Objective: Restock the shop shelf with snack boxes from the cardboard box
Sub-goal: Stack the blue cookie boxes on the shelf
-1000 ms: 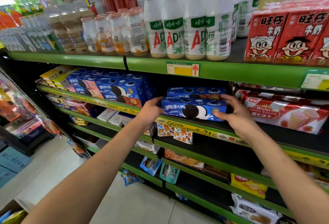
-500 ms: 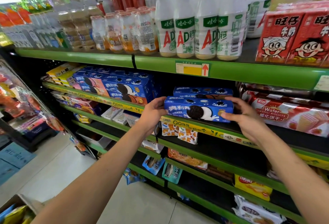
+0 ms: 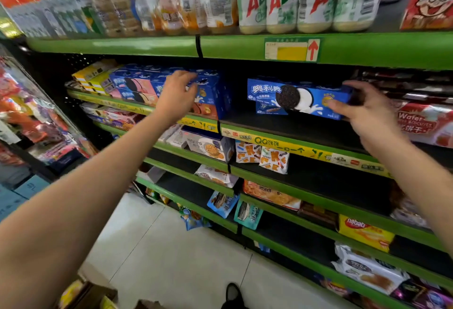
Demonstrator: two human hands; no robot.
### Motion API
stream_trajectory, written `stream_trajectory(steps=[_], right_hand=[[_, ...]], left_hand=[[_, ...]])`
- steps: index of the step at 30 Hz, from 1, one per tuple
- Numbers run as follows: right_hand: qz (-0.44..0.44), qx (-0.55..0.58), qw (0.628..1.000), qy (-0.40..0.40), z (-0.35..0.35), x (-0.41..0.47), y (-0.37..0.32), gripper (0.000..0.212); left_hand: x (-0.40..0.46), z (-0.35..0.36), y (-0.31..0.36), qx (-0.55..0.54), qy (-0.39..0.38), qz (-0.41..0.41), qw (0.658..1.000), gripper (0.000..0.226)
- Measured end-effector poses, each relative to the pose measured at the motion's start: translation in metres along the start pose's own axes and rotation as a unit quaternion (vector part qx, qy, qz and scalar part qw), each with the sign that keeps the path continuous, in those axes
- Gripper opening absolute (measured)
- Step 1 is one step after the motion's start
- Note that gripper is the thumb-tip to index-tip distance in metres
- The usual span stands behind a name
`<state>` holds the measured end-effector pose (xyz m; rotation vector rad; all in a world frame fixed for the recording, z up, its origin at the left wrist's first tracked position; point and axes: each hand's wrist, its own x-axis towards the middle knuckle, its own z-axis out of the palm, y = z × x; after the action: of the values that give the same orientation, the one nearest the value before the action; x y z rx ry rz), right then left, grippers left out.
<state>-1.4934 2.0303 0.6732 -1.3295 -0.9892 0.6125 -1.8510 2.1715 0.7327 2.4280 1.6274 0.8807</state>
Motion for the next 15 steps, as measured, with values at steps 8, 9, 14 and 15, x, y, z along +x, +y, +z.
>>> stream_trajectory(steps=[8, 9, 14, 15], right_hand=[[-0.018, -0.076, 0.995, 0.068, 0.063, 0.045, -0.009, 0.054], [-0.01, -0.093, 0.993, 0.07, 0.071, 0.053, -0.009, 0.054], [0.063, -0.176, 0.982, 0.035, 0.113, 0.081, -0.015, 0.074], [0.069, -0.183, 0.98, 0.027, 0.124, 0.086, -0.018, 0.076]], left_hand=[[0.05, 0.009, 0.001, 0.105, -0.051, 0.044, 0.992, 0.034], [0.052, 0.011, 0.002, 0.112, -0.053, 0.046, 0.991, 0.035], [0.059, 0.023, -0.004, 0.079, -0.082, 0.043, 0.993, 0.04], [0.059, 0.025, -0.006, 0.066, -0.078, 0.028, 0.994, 0.039]])
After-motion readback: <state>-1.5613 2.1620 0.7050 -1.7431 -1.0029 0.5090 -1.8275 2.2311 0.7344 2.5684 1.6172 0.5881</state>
